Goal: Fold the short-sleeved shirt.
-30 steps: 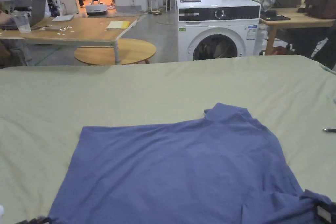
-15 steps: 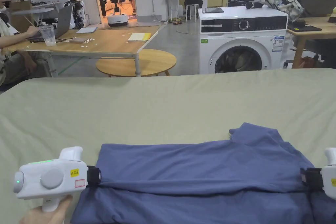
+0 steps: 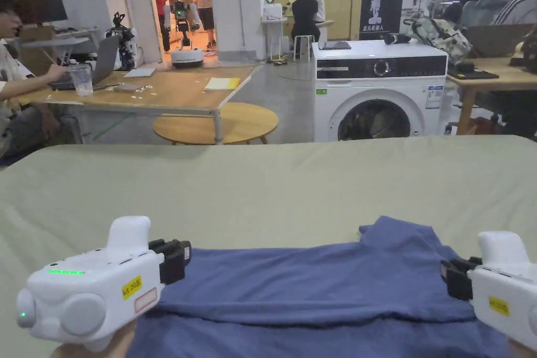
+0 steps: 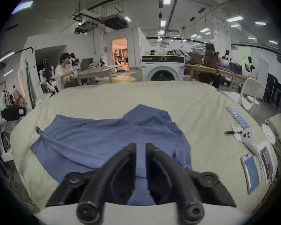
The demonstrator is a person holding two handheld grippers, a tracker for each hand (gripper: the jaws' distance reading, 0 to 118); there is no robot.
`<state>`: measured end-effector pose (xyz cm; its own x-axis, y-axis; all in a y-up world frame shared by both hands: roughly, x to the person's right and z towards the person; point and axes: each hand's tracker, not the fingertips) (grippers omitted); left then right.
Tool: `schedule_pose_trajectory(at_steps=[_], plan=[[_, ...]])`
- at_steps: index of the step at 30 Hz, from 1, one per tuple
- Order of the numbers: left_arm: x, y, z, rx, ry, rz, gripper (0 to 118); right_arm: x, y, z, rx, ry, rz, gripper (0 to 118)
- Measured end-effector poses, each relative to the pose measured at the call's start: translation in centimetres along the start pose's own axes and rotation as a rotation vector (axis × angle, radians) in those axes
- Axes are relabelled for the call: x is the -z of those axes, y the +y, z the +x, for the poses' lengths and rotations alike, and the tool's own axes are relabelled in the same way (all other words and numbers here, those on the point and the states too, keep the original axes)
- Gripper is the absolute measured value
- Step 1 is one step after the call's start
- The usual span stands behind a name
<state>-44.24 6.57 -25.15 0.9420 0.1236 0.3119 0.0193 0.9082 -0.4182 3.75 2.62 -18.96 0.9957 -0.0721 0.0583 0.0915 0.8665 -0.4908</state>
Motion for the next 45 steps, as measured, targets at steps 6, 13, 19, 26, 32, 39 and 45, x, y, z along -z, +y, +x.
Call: schedule_pose_trajectory(at_steps=[6,13,19,26,32,39,45], plan=[[-1.8,-0.1,1.2,-0.026,-0.036,0.002,0,-0.9,-1.2,-1.6,-0.025,0.019,0.004,0],[-0.3,-3.0,-5.1,-0.151,0.073,-0.232,47,-2.6,-2.9,0.7,0.027,0.056,-0.014,0],[2.6,-8.3,-8.6,-0.372,0.120,-0.351,47,-3.3,-4.1,2.6,0.054,0.054,-0.046,0],[4.9,-9.8,-8.2,-0.335,0.211,-0.415,0,-5.3,-4.8,4.6,0.015,-0.064,-0.088,0],[5.8,-9.6,-7.7,-0.306,0.191,-0.469,0,-4.2,-6.4,7.7,0.151,-0.148,-0.167,65],[4.7,-9.6,-7.2,-0.313,0.179,-0.469,0,1.7,-9.3,7.9,0.202,-0.097,-0.342,31],[3.8,-9.6,-6.4,-0.281,0.180,-0.454,0,0.7,-8.1,6.8,0.111,-0.109,-0.319,4]])
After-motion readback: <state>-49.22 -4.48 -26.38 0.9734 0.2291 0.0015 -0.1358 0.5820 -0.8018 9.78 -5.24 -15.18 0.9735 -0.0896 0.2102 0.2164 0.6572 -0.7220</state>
